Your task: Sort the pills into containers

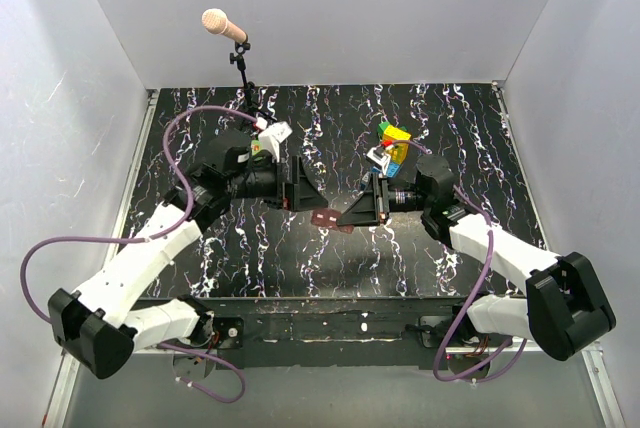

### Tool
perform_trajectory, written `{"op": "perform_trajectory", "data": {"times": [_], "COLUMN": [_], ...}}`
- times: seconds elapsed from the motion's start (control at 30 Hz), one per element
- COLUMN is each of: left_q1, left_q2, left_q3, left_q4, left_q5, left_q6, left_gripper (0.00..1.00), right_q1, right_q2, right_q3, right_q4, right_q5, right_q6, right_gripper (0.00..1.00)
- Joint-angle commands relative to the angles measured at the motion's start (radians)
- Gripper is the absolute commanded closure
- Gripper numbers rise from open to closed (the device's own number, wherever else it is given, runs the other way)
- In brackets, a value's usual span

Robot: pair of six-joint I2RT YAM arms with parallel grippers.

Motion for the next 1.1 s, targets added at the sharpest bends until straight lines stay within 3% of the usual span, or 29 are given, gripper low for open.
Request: {"op": "perform_trajectory", "data": {"times": [0.0,0.23,0.33,0.47,0.77,1.07], "left_q1": [-0.004,-0.116,-0.168,-0.24,-0.408,-0.422], "left_q2": [-0.04,-0.075,-0.094,-0.091,-0.068,-0.065], "left_q3": [0.126,0.182,0.163,0.148,0.108,0.065], "left_q4": [-0.257,-0.318,-0.298,-0.257,-0.208,-0.209], "left_q5": [-0.135,-0.098,-0.084,-0.139,-0.405,-0.451], "left_q6": [0.311,0.639,0.733,0.776,0.943,1.067], "left_gripper": [0.1,0.12,0.05,0.02,0.02,0.02], "right_q1": [0.004,0.002,0.002,0.002,0.002,-0.002], "right_q2": [-0.029,-0.043,-0.049,-0.051,-0.019,-0.002], "right_q3": [0.051,0.091,0.096,0.096,0.123,0.138], "right_q4": [-0.132,-0.31,-0.364,-0.372,-0.37,-0.375], "right_q5": [-0.024,-0.076,-0.081,-0.096,-0.11,-0.119], "right_q6": [-0.108,-0.242,-0.273,-0.273,-0.248,-0.244], "right_gripper": [0.99,0.99,0.99,0.99,0.99,0.99]}}
